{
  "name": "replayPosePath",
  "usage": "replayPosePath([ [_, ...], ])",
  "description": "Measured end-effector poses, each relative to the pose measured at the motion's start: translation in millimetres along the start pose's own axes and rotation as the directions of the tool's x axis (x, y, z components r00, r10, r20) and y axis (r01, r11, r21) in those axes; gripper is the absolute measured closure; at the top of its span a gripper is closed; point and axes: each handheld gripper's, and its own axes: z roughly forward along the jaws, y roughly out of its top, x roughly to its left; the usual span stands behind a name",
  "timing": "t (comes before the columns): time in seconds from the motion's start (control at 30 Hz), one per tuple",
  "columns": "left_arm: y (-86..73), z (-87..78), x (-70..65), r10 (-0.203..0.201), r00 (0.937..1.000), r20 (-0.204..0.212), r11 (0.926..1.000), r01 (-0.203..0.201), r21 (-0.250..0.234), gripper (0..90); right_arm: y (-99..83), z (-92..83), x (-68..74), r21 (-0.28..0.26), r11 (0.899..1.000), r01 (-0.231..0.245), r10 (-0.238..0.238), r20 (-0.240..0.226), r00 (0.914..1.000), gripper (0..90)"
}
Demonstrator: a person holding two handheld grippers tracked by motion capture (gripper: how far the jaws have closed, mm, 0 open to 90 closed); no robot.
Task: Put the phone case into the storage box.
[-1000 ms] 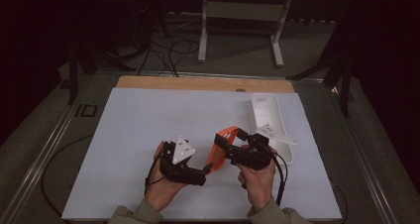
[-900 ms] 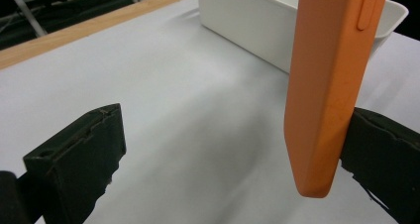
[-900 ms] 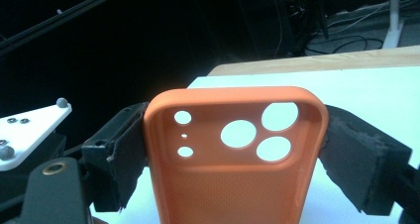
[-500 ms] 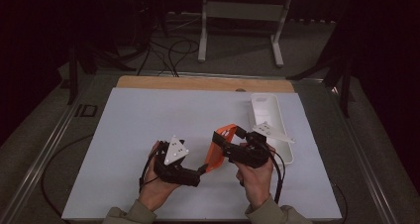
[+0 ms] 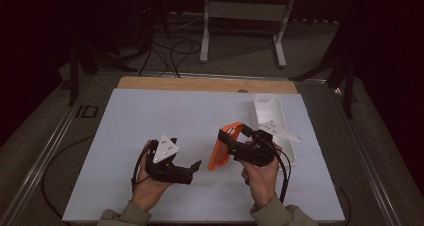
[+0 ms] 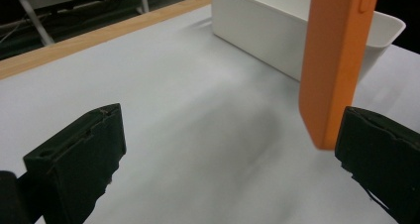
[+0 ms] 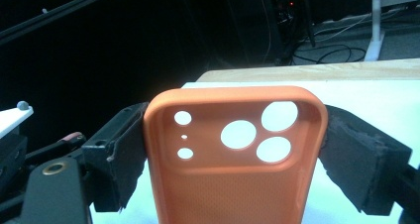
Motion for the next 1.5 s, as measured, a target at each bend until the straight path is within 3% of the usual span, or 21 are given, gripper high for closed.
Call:
replayPosePath([
  [0.43,-6.4,-15.0,19.5,-0.031,0.9991,-0.029,0.9991,0.03,-0.03,0.3,6.9,0.5,-2.2,-0.009,1.0,0.011,-0.011,0.017,0.9998,16.6],
  [1.5,-24.7,-28.2,48.5,-0.066,0.9955,-0.068,0.9966,0.062,-0.054,0.3,18.0,2.9,-17.4,-0.032,0.999,0.01,-0.008,0.057,0.9983,16.6],
])
